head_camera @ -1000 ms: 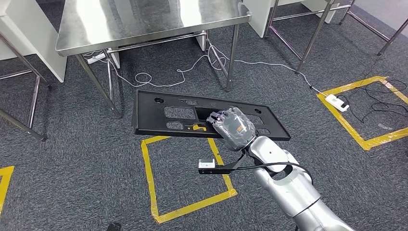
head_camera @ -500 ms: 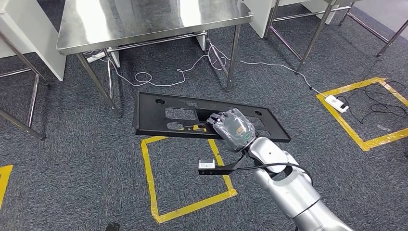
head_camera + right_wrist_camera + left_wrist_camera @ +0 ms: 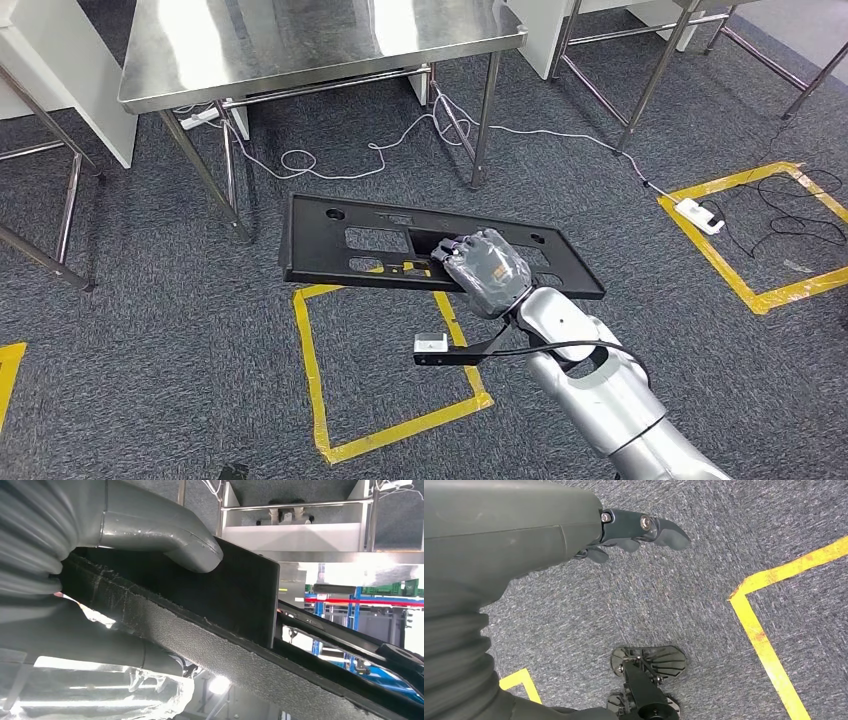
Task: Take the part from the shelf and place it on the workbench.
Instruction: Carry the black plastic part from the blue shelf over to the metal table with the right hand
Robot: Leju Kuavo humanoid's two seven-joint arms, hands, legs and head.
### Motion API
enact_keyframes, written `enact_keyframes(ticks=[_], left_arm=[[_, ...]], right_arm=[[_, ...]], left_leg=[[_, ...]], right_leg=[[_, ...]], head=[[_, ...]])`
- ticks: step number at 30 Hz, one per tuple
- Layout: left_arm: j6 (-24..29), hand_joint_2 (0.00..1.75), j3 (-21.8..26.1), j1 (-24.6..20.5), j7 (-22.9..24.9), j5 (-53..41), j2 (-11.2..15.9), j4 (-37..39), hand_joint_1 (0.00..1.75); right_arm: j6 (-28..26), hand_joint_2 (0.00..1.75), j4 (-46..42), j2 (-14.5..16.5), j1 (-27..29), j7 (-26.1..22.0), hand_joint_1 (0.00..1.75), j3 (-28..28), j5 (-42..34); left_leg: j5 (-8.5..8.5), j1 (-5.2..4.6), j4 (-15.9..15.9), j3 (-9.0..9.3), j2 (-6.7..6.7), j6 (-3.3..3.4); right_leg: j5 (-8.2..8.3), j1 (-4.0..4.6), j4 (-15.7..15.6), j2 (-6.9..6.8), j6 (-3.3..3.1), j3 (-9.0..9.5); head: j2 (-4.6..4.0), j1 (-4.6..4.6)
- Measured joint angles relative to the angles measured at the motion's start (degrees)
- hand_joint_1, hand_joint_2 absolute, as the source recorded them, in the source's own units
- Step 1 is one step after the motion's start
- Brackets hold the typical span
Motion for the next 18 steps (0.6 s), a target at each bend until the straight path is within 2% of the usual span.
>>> enact_keyframes(ticks=[8, 11, 15, 17, 18], left_arm=[[-0.3, 1.75, 0.1, 0.0, -0.5, 0.0, 0.0, 0.0, 0.00], [-0.3, 1.75, 0.2, 0.0, -0.6, 0.2, 0.0, 0.0, 0.00], [-0.7, 1.75, 0.3, 0.0, -0.6, 0.4, 0.1, 0.0, 0.00], [-0.8, 1.75, 0.6, 0.0, -0.6, 0.4, 0.1, 0.0, 0.00], [-0.8, 1.75, 0.7, 0.0, -0.6, 0.4, 0.1, 0.0, 0.00]], right_arm=[[0.0, 1.75, 0.7, 0.0, 0.0, -0.3, 1.75, 0.1, 0.0], [0.2, 1.75, 0.9, 0.1, 0.0, -0.3, 1.75, 0.3, 0.0], [0.5, 1.75, 1.3, 0.3, -0.1, -0.3, 1.75, 0.6, -0.1], [0.5, 1.75, 1.3, 0.4, -0.1, -0.3, 1.75, 0.7, -0.1], [0.5, 1.75, 1.4, 0.4, -0.2, -0.3, 1.75, 0.7, -0.1]], left_leg=[[0.00, -0.01, 0.0, 0.00, -0.01, 0.00], [-0.15, -0.15, 0.1, 0.00, -0.09, 0.26], [-0.34, -0.46, 0.1, 0.03, -0.12, 0.89], [0.07, -0.37, -1.3, 1.03, -0.14, 1.68], [0.35, -0.30, -2.2, 1.70, -0.14, 2.17]], right_leg=[[0.00, -0.01, 0.0, 0.00, 0.00, 0.01], [0.14, -0.32, -0.2, -0.01, 0.29, 0.11], [0.27, -0.67, -0.5, -0.01, 0.89, 0.25], [0.15, -0.53, -0.5, 0.02, 1.29, 0.24], [-0.39, -0.43, 0.7, 0.09, 1.22, -0.31]], head=[[0.00, -0.01], [0.00, -0.03], [0.00, -0.04], [0.00, 0.06], [0.00, 0.17]])
